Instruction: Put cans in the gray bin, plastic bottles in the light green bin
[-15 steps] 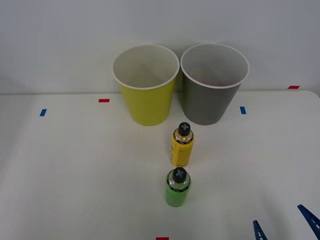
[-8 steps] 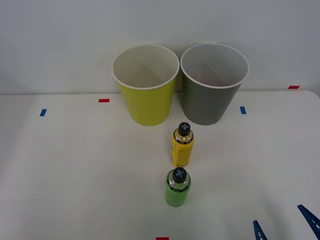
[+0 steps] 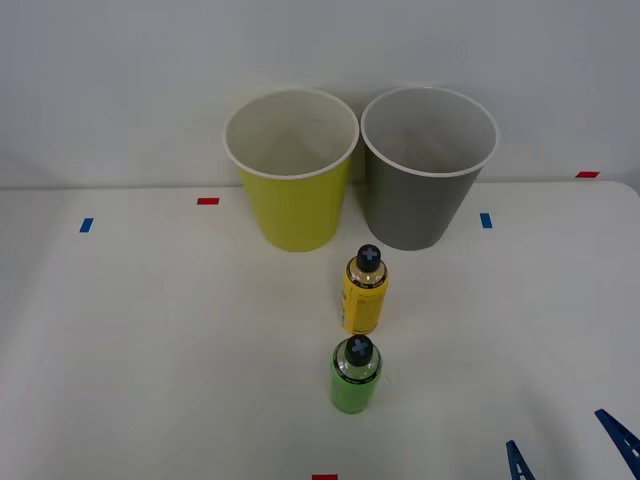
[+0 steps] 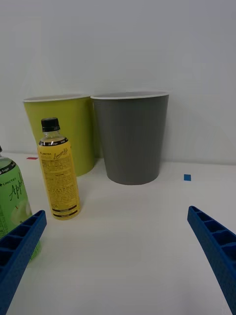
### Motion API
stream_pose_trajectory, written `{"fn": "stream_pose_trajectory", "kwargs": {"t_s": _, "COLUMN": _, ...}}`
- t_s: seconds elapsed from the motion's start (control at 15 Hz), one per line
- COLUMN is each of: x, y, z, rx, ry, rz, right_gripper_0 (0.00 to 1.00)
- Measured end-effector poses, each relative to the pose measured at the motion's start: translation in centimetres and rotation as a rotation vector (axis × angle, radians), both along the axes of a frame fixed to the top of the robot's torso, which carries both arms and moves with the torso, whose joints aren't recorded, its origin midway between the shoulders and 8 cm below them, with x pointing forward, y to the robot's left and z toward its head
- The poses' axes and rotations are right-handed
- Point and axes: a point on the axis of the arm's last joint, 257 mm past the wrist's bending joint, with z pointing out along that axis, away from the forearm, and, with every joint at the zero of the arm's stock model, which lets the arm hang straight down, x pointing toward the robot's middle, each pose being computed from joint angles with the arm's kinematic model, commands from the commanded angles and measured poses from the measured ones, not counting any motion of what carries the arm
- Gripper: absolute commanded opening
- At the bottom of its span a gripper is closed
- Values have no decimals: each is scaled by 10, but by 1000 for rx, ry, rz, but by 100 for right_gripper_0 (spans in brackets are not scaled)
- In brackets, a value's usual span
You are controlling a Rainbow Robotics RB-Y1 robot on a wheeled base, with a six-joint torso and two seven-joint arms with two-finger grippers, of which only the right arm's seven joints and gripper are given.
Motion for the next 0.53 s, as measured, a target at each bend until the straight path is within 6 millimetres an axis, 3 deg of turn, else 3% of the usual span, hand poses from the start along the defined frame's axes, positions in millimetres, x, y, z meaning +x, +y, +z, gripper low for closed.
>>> {"fn": "stream_pose_trajectory", "kwargs": {"t_s": 0.53, "x": 0, "y": 0, "z": 0, "rx": 0, "ry": 0, "rz": 0, "right_gripper_0": 100}}
